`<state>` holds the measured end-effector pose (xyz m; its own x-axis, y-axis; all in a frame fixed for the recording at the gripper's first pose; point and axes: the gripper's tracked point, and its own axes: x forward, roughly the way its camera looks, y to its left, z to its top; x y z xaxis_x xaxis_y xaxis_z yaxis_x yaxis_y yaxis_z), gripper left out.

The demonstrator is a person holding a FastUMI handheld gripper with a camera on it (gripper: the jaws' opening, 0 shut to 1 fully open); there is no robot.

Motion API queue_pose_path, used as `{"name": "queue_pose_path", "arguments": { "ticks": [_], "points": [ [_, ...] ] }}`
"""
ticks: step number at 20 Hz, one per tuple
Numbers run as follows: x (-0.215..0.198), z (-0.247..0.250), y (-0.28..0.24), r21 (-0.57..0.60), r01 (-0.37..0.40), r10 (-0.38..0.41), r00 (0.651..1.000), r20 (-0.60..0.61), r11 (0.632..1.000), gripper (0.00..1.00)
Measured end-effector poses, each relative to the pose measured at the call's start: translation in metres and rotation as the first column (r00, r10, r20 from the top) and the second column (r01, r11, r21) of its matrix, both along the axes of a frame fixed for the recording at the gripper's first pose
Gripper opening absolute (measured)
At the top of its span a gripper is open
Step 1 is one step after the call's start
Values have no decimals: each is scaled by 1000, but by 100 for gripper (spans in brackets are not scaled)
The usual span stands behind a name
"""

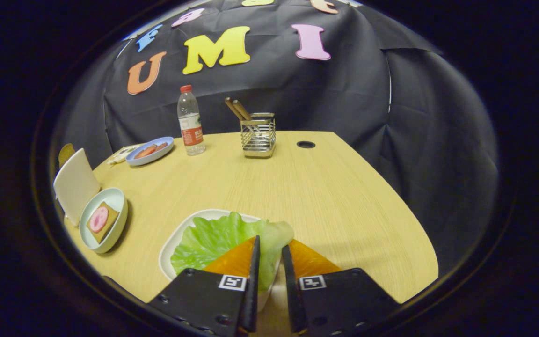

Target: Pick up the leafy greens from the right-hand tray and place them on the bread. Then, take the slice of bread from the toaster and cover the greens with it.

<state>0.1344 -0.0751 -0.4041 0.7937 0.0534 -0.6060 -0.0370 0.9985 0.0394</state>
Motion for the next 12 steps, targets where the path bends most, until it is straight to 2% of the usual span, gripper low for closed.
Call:
{"name": "queue_pose_path", "arguments": {
  "ticks": [2,3,4,12],
  "points": [
    [0,1,1,-8,-20,20,1000,1,1000,8],
    [-1,3,2,-5,-30,30,1000,-5,1000,8],
    [0,6,4,10,-41,41,999,4,999,0],
    [-3,81,23,89,-112,104,991,87,990,0]
  ]
}}
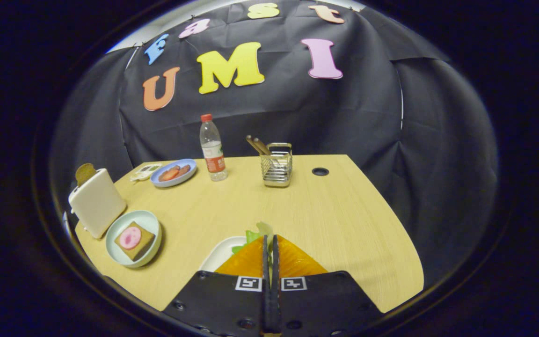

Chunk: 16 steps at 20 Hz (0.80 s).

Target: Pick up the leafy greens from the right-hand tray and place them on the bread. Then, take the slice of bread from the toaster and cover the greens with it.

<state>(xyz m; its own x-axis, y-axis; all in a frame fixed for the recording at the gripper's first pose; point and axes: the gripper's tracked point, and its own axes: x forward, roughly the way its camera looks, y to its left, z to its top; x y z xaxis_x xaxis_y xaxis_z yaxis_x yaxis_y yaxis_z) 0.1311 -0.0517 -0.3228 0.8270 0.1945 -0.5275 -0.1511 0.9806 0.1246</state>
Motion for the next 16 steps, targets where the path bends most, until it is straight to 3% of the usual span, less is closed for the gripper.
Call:
{"name": "queue_pose_path", "arguments": {
  "ticks": [8,16],
  "points": [
    [-20,80,56,-25,-44,46,997,68,999,0],
    [-41,120,208,31,-64,62,996,68,997,0]
  ]
}}
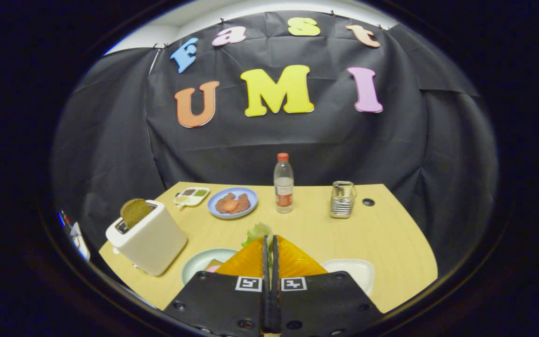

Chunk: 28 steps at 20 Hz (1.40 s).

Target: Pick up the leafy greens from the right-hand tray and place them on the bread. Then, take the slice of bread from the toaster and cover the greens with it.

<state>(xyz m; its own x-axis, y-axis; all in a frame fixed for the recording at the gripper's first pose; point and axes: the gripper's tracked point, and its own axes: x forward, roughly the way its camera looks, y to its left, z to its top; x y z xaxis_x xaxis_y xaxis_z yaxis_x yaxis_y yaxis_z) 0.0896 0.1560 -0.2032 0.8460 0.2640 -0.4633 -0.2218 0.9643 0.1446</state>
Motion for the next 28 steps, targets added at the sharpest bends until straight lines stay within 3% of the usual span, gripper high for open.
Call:
{"name": "queue_pose_path", "arguments": {
  "ticks": [6,10,13,17,21,27,28],
  "points": [
    [-16,-25,122,83,-76,83,994,-78,994,0],
    [-21,-62,156,164,-56,82,984,-161,985,0],
    [-13,-96,153,243,36,27,967,-254,969,0],
    [5,-128,114,191,125,-65,954,-293,973,0],
    [12,-148,88,135,129,-84,951,-298,982,0],
    [19,-173,78,63,60,-37,949,-314,996,0],
    [20,-175,76,50,54,-36,950,-311,997,5]
  ]
}}
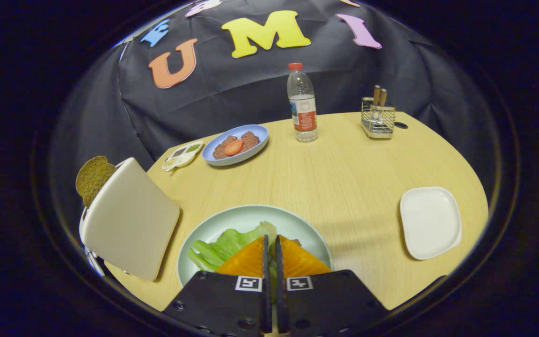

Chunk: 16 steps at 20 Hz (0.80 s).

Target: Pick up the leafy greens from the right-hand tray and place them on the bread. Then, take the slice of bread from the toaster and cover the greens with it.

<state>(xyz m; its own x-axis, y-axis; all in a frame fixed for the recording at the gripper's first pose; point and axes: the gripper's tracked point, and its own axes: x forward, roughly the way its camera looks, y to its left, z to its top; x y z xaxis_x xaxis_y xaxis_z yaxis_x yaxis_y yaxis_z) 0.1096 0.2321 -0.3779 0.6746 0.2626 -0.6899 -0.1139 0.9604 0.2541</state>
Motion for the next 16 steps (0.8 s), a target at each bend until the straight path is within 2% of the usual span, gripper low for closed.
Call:
{"name": "queue_pose_path", "arguments": {
  "ticks": [1,3,9,12,16],
  "points": [
    [1,1,-4,-12,0,1,1000,5,1000,6],
    [2,0,-5,-13,-11,11,1000,7,1000,16],
    [0,11,-11,-52,-50,53,997,58,997,90],
    [-7,12,-17,-60,-66,69,997,44,996,94],
    [-16,59,-26,-61,-58,65,991,115,996,97]
  ]
}}
